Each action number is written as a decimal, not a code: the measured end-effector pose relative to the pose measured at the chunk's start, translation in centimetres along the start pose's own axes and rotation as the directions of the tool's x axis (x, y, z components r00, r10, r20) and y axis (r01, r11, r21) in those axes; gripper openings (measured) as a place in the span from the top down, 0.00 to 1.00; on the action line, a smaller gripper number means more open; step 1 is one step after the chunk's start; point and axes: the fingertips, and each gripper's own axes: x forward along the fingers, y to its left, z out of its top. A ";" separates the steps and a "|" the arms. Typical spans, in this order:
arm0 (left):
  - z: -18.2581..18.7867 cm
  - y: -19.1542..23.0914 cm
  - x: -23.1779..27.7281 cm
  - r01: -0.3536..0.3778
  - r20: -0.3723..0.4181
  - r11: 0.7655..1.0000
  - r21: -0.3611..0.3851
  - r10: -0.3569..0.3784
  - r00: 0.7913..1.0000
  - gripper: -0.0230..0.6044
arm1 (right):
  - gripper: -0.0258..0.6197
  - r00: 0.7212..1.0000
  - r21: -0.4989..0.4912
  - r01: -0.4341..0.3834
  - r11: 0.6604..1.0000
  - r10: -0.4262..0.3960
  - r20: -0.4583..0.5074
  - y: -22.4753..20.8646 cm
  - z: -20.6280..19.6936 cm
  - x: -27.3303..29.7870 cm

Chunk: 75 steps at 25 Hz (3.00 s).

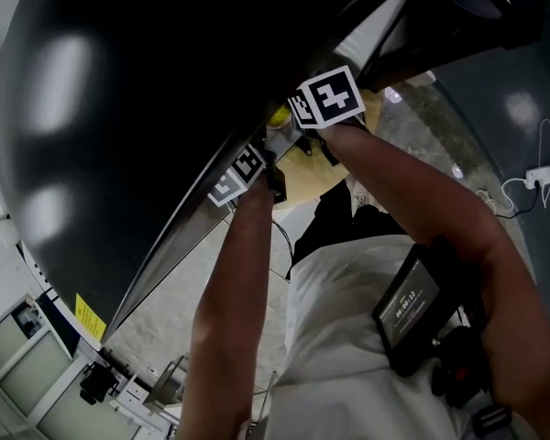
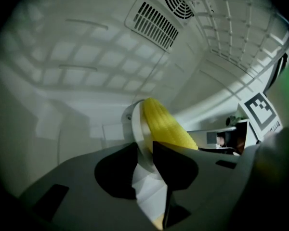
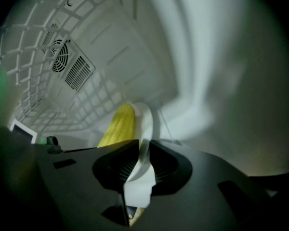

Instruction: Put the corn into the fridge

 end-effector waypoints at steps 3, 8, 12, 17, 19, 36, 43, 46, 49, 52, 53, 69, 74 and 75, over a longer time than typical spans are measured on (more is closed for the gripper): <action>0.0 0.0 0.0 -0.001 0.004 1.000 0.013 0.001 1.000 0.83 | 0.88 1.000 0.007 -0.005 1.000 0.005 -0.003 -0.2 -0.1 0.1; 0.0 0.1 0.0 -0.007 0.004 0.999 0.036 0.007 1.000 0.81 | 0.88 1.000 0.018 -0.003 1.000 0.003 0.014 -0.6 -0.7 0.2; 0.0 0.1 0.0 -0.010 0.007 0.999 0.052 0.009 1.000 0.81 | 0.87 0.998 0.018 0.036 0.999 -0.037 0.046 -1.2 -0.3 -0.2; 0.4 0.1 -0.7 0.020 0.068 0.998 0.058 -0.024 0.997 0.81 | 0.87 0.995 0.021 0.050 0.999 -0.052 0.088 -2.0 0.0 -1.1; 0.7 0.0 -1.5 0.031 0.099 0.997 0.063 -0.037 0.994 0.81 | 0.87 0.994 0.019 0.040 0.999 -0.042 0.103 -1.6 0.1 -1.3; -0.6 -0.5 -5.8 0.013 0.150 0.994 0.104 -0.029 0.988 0.82 | 0.95 0.989 -0.063 -0.014 0.998 0.023 0.147 0.4 -0.6 -5.4; -1.5 -1.6 -8.8 0.049 0.187 0.997 0.058 -0.059 0.981 0.88 | 0.95 0.978 -0.104 -0.086 0.991 0.104 0.179 1.8 -0.9 -8.5; -2.5 -2.3 -10.4 0.077 0.196 0.996 0.044 -0.084 0.977 0.95 | 0.95 0.975 -0.113 -0.102 0.988 0.122 0.187 2.2 -1.7 -10.3; -2.6 -2.6 -11.4 0.096 0.219 0.994 0.043 -0.103 0.970 0.95 | 0.95 0.966 -0.126 -0.126 0.984 0.150 0.210 2.2 -1.5 -11.6; -2.7 -3.1 -12.5 0.113 0.227 0.991 0.065 -0.125 0.966 0.95 | 0.95 0.955 -0.138 -0.162 0.977 0.191 0.229 3.0 -1.3 -12.5; -2.9 -3.6 -12.9 0.121 0.227 0.990 0.074 -0.135 0.964 0.95 | 0.95 0.951 -0.145 -0.173 0.974 0.203 0.232 3.1 -1.4 -13.0; -4.3 -9.4 -18.6 0.180 0.278 0.960 0.213 -0.236 0.931 0.95 | 0.95 0.867 -0.286 -0.312 0.906 0.394 0.305 4.6 -4.2 -21.8; -4.5 -10.4 -19.6 0.185 0.286 0.954 0.238 -0.250 0.925 0.95 | 0.95 0.854 -0.351 -0.328 0.877 0.434 0.288 6.4 -4.7 -23.6; -4.7 -10.6 -19.6 0.184 0.285 0.954 0.238 -0.250 0.925 0.95 | 0.95 0.849 -0.358 -0.336 0.871 0.444 0.286 6.7 -4.6 -23.9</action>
